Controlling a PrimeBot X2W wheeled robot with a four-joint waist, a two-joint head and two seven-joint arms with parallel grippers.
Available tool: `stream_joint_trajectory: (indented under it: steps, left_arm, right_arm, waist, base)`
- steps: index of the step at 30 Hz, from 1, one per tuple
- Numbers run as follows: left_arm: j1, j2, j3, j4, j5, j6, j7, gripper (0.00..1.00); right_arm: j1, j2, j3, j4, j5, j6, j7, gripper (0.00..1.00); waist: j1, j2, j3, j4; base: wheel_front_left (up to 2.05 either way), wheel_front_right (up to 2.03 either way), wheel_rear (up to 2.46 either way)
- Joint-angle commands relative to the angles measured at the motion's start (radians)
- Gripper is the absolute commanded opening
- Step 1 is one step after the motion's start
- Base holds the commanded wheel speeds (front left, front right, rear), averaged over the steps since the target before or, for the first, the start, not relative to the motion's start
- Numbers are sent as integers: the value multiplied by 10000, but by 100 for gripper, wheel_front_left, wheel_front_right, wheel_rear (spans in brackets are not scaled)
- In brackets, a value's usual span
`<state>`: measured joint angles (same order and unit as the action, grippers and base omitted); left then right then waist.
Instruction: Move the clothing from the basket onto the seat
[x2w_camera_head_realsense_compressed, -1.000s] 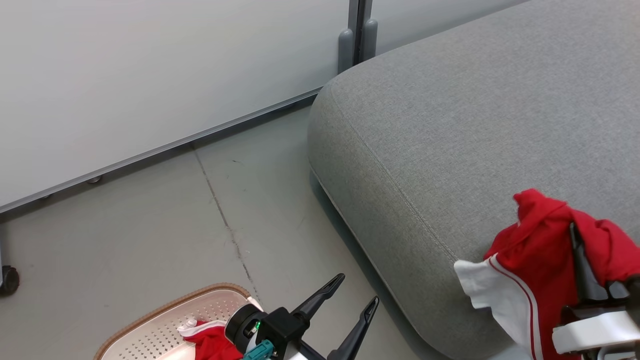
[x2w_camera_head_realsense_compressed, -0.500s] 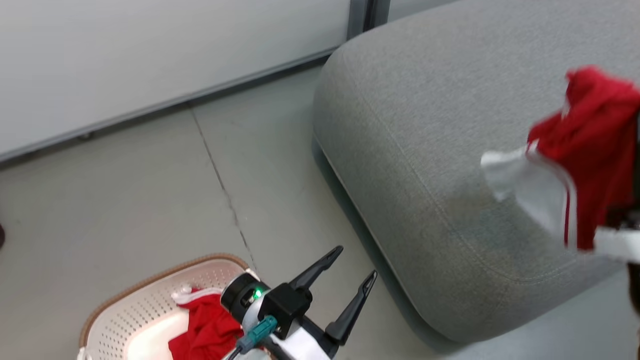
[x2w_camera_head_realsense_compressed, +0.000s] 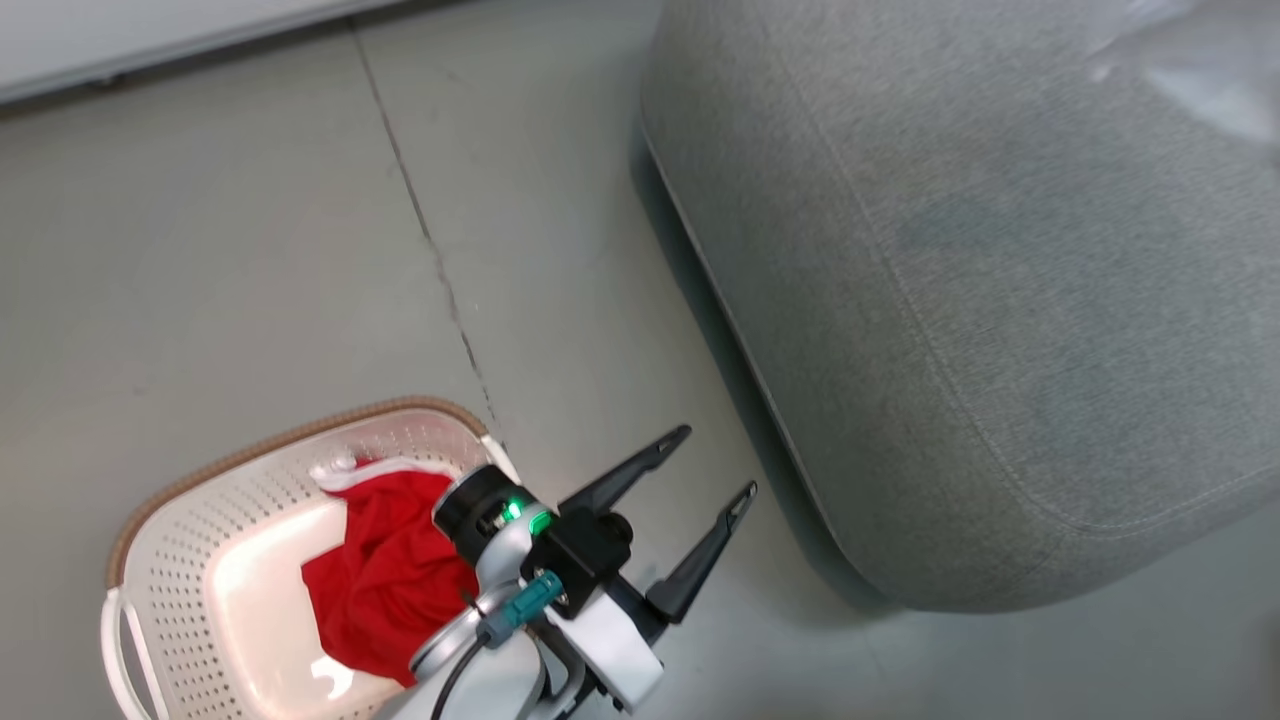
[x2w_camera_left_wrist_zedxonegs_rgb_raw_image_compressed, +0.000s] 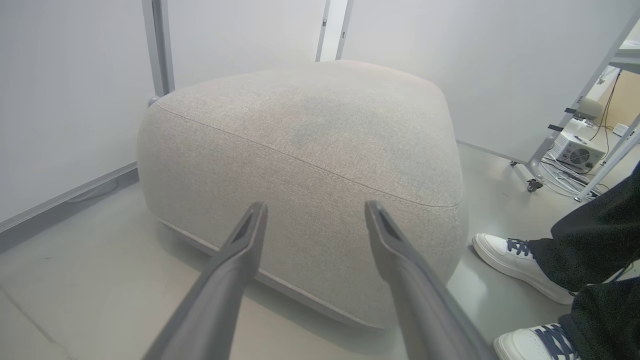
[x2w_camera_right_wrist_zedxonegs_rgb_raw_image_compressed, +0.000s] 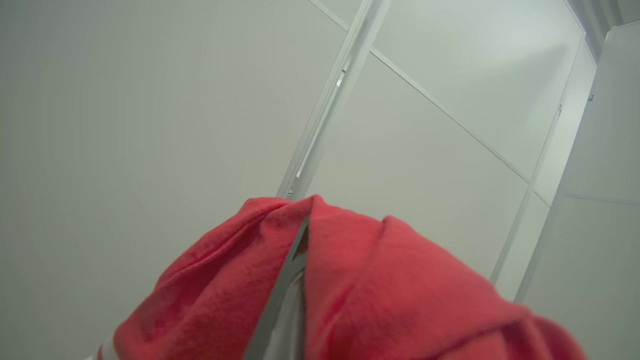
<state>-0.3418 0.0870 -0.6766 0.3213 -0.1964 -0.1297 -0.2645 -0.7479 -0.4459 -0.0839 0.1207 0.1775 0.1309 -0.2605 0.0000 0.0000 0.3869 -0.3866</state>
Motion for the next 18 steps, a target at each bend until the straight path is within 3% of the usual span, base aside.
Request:
stream_joint_trajectory:
  steps: [1, 10, 18]
  left_arm:
    - [-278, 115, 48, -35, 48, -7, -6, 100]
    - [-952, 425, -6, -130, 241, -7, -6, 100]
    - [-1207, 508, 39, -62, 286, -8, -5, 100]
  right_arm:
    - [-310, -124, -125, 201, 71, -2, -42, 0]
    - [-1946, -659, -745, 2695, 215, -2, -37, 0]
    - [-2437, -619, 58, 5242, 293, -2, -39, 0]
  waist:
    - [0, 0, 532, 104]
    - [0, 0, 1971, 533]
    - [0, 0, 2678, 861]
  base:
    - [0, 0, 0]
    - [0, 0, 0]
    - [0, 0, 0]
